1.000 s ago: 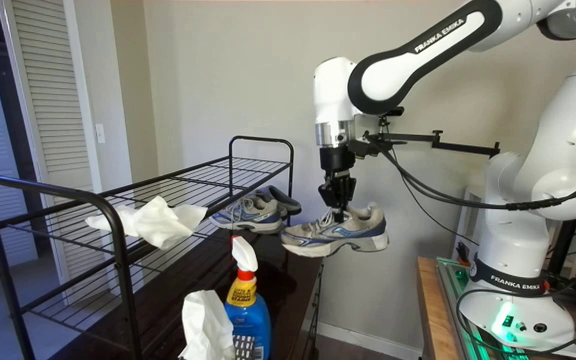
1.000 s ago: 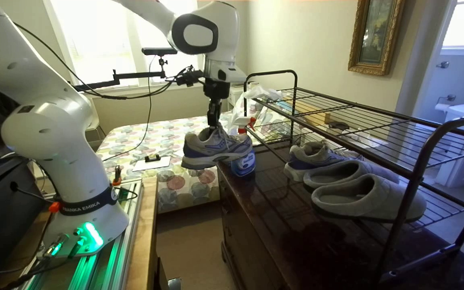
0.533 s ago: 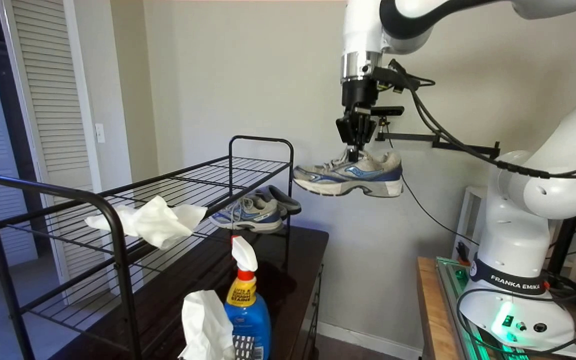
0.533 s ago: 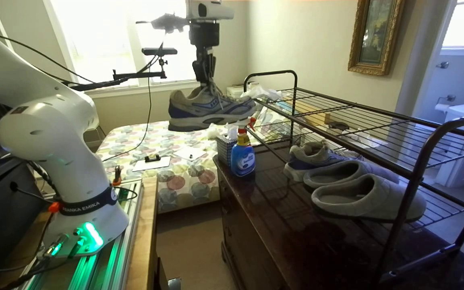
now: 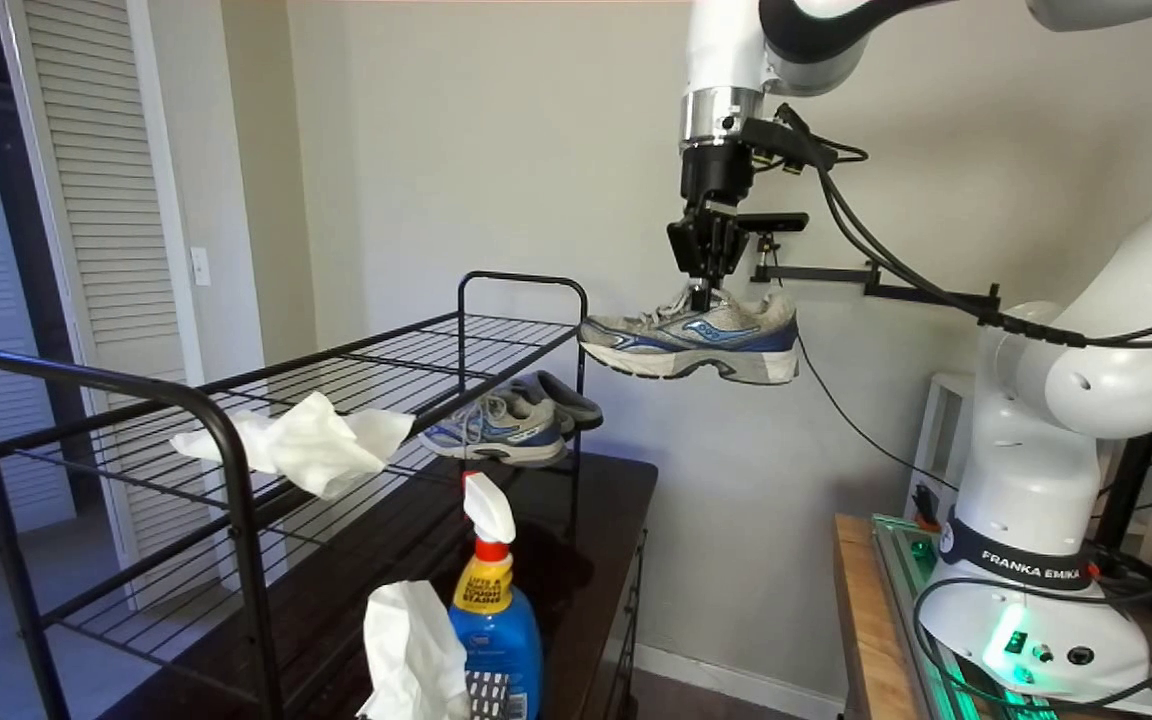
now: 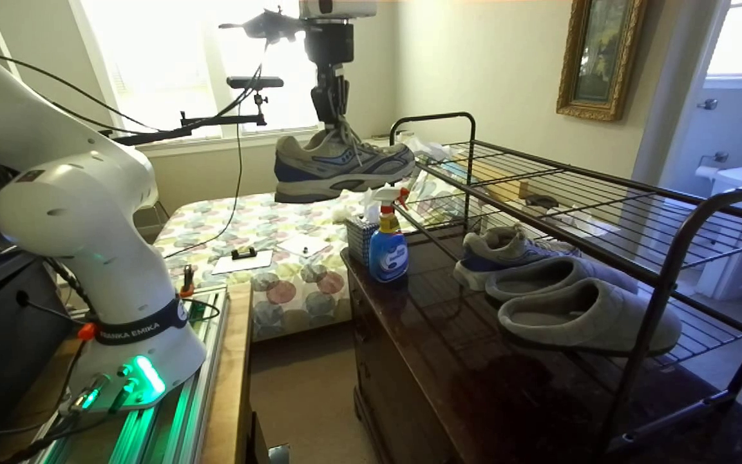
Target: Move the left sneaker to the top shelf.
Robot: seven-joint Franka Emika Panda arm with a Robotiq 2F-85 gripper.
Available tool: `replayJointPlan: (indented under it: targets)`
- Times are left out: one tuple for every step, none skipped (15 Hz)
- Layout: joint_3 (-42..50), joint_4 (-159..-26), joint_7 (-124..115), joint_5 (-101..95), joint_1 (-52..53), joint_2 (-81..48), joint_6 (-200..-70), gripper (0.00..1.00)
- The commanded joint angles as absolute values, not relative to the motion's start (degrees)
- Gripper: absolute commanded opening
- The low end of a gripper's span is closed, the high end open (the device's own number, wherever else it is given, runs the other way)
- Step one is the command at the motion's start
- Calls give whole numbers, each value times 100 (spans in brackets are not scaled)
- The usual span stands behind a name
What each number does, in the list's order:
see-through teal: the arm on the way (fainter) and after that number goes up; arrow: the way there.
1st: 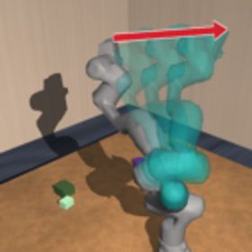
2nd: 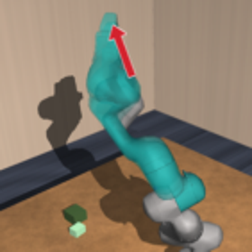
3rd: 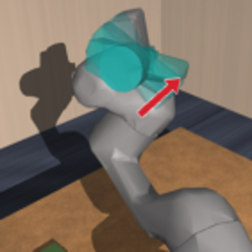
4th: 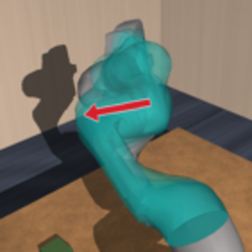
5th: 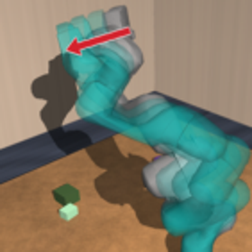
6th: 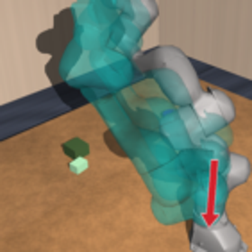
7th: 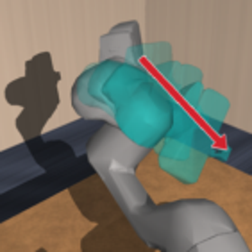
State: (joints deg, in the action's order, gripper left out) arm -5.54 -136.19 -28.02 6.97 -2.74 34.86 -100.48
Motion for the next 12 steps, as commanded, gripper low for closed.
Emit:
replayJointPlan:
  targets:
    - [-597,-13605,-2776,721,-332,3485,-10028,3]
    - [-602,-13517,-2763,707,-335,3415,-10087,3]
    - [-633,-13312,-2811,623,-375,3260,-10098,3]
    - [-627,-13140,-2800,584,-394,3130,-10075,3]
    - [-621,-12924,-2764,525,-407,2988,-10006,3]
    - [-601,-12645,-2712,447,-421,2819,-9918,3]
    - [-549,-12271,-2604,404,-416,2562,-9796,3]
    - [-495,-11931,-2455,400,-384,2308,-9685,3]
    - [-469,-11669,-2311,410,-345,2084,-9607,3]
    - [-464,-11385,-2220,381,-323,1867,-9484,3]
    - [-477,-11098,-2166,330,-310,1633,-9331,3]
    - [-477,-10812,-2101,304,-288,1408,-9169,3]
